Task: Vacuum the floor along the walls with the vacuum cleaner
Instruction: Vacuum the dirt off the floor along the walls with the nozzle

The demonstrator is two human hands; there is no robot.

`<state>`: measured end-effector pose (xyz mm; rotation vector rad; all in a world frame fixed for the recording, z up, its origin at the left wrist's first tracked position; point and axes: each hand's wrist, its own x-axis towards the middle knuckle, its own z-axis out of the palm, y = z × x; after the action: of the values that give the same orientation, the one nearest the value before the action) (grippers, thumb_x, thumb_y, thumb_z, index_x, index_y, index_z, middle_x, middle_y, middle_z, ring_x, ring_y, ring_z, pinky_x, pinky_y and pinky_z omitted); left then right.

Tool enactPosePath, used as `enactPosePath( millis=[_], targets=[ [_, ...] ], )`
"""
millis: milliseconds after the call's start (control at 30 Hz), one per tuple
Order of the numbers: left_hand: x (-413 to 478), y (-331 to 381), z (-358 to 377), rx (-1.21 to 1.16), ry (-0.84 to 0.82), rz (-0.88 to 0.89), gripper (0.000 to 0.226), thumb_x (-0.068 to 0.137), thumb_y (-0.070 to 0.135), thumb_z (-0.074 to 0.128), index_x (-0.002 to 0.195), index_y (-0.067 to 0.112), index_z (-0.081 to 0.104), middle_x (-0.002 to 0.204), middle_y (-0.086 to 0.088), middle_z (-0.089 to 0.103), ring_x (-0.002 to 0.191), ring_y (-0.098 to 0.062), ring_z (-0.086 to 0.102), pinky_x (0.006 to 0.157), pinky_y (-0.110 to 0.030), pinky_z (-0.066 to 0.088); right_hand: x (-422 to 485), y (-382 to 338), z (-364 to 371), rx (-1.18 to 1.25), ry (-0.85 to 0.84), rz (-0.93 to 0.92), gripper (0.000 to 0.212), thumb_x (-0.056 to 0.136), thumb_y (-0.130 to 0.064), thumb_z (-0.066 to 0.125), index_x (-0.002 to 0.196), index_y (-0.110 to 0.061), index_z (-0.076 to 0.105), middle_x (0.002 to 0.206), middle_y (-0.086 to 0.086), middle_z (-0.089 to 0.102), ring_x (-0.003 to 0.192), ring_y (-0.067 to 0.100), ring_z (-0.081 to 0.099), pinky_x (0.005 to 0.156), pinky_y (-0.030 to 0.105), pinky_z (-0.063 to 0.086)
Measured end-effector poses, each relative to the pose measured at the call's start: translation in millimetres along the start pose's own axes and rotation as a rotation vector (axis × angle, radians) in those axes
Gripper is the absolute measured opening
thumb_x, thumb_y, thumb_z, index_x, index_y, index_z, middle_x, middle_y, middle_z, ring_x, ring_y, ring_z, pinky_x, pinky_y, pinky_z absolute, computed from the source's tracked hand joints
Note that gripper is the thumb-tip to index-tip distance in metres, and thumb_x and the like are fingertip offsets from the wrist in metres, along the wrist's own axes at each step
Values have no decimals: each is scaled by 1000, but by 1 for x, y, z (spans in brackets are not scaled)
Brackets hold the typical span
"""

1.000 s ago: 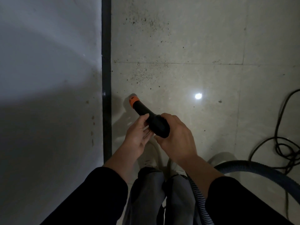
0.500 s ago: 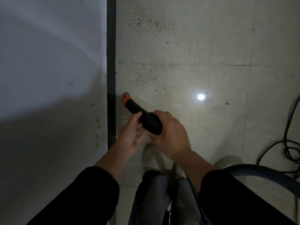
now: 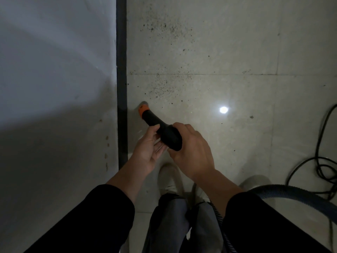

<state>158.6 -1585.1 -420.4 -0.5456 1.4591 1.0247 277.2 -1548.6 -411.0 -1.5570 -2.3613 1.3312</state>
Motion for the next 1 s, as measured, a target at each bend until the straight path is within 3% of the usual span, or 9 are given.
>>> enactPosePath(
  millis=[200,400,667,867,1000],
  targets=[
    [-1,-5,16,33,-29,-12,22,98,28,55,113,13,60,112,-6,68,95,-13,66,66,-20,54,-6,8,-11,-8,45,30,48,78,-14,73,122,-20,55,105,1,58,85,22,56,67,39,52],
    [-2,-19,27,59,-44,-32,16,97,30,57,104,16,63,103,-2,70,92,-12,67,65,-19,54,-19,19,-22,-6,60,61,49,78,-15,74,123,-19,54,109,0,59,89,22,57,70,38,52],
    [-4,-43,42,59,-30,-37,32,93,28,64,120,11,60,102,-3,70,93,-14,67,65,-22,55,-36,40,-39,29,70,64,52,77,-16,77,124,-19,56,110,0,61,91,19,60,73,33,53],
    [-3,-60,63,28,-54,32,32,93,27,64,120,10,61,95,-1,71,88,-12,69,63,-21,57,-35,61,-58,44,62,71,54,75,-20,80,123,-19,56,110,0,60,93,16,59,78,27,50],
    [8,-74,82,-8,-89,116,36,92,26,65,122,7,63,102,-4,72,96,-15,70,67,-20,58,-27,82,-76,77,31,102,56,72,-20,82,121,-22,55,106,-4,59,89,11,55,75,19,42]
  ],
)
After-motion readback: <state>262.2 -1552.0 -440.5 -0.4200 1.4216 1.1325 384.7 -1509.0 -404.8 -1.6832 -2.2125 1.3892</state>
